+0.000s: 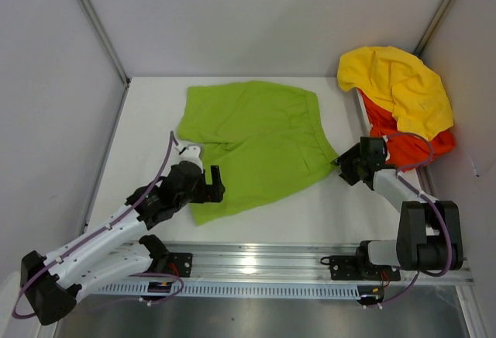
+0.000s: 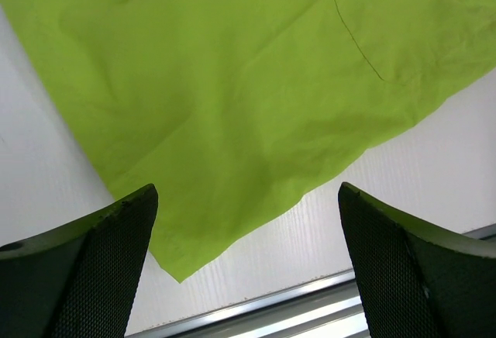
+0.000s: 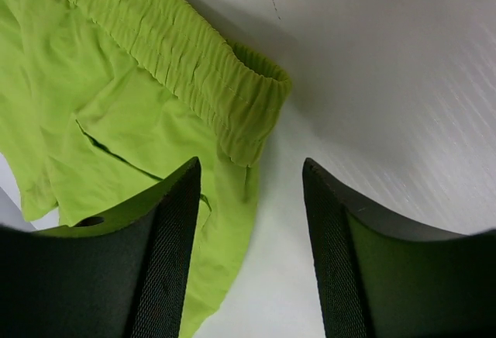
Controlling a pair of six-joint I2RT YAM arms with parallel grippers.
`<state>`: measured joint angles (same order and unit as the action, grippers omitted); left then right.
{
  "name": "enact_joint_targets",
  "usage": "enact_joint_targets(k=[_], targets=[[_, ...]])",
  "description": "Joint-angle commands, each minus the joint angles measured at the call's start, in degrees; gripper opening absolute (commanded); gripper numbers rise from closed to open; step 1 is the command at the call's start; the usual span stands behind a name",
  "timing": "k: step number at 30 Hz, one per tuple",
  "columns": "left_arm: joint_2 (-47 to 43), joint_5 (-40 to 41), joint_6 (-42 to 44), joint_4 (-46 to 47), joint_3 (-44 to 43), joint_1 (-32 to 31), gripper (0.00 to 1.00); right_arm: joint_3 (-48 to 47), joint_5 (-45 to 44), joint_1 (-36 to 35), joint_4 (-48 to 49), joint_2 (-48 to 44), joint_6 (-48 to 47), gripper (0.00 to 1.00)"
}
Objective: Fold and stack the shorts
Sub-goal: Fold the shorts
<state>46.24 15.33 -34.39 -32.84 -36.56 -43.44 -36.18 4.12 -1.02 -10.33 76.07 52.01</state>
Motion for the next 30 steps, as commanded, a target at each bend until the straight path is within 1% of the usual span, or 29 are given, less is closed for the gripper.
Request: enact_joint_targets(k=[1, 3, 4, 5, 8, 9, 10, 11, 12, 14, 15, 19, 21, 24, 28, 30], targets=[[0.96, 5.85, 2.93, -1.35, -2.82, -2.43, 0.99, -0.9, -3.94, -1.35, 4.08, 2.06, 2.83, 0.57], [1.57, 7.07, 3.54, -1.61, -3.6, -3.75, 0.99, -1.34, -4.12, -1.62, 4.52, 2.85, 3.1, 0.57], [2.1, 7.86, 3.8, -2.74, -3.96, -5.41, 0.99, -1.87, -4.12, -1.97, 4.53, 3.72, 3.27, 0.56], [3.06, 7.87, 4.76, -3.19, -4.31, -6.3, 0.99, -2.13, -6.03, -2.15, 4.44, 4.17, 3.36, 0.55], [5.6, 7.61, 6.43, -6.08, -7.64, -9.63, 0.99, -3.8, -6.93, -2.41, 4.09, 6.09, 3.54, 0.47], [6.23, 7.43, 7.14, -6.53, -9.13, -11.82, 0.99, -4.24, -7.11, -2.32, 3.65, 6.54, 3.36, 0.41], [6.84, 7.0, 8.1, -6.88, -9.84, -12.71, 0.99, -4.68, -7.28, -2.15, 3.39, 6.89, 3.28, 0.36], [7.63, 6.82, 8.29, -7.5, -10.2, -13.5, 0.99, -5.73, -7.02, -1.97, 2.86, 7.42, 3.19, 0.28], [8.68, 6.47, 8.64, -7.24, -10.38, -15.51, 0.99, -6.35, -6.93, -1.71, 1.81, 7.51, 3.01, 0.14], [9.83, 6.29, 9.69, -5.67, -9.76, -17.46, 0.99, -9.23, -7.81, -0.92, -0.3, 7.6, 2.4, 0.0], [11.31, 4.98, 10.04, -5.13, -9.24, -19.12, 0.99, -10.39, -8.16, -0.66, -2.48, 7.6, 1.96, 0.0], [16.07, 3.92, 11.36, -3.2, -8.45, -23.61, 0.99, -16.72, -10.09, 0.49, -7.42, 9.35, -0.15, 0.0], [18.09, 4.53, 11.71, -2.93, -8.79, -25.98, 0.99, -19.52, -10.01, 2.94, -8.82, 11.28, -1.2, 0.0], [22.57, 5.76, 12.51, -2.93, -9.67, -28.01, 0.99, -22.42, -8.69, 4.44, -9.45, 13.65, -2.96, 0.0], [28.98, 7.87, 12.33, -3.28, -11.34, -30.3, 0.95, -23.85, -7.99, 4.8, -9.98, 14.98, -4.63, 0.0], [30.83, 8.57, 12.51, -3.02, -12.66, -31.61, 0.93, -23.76, -7.81, 4.8, -9.62, 15.07, -4.98, 0.0]])
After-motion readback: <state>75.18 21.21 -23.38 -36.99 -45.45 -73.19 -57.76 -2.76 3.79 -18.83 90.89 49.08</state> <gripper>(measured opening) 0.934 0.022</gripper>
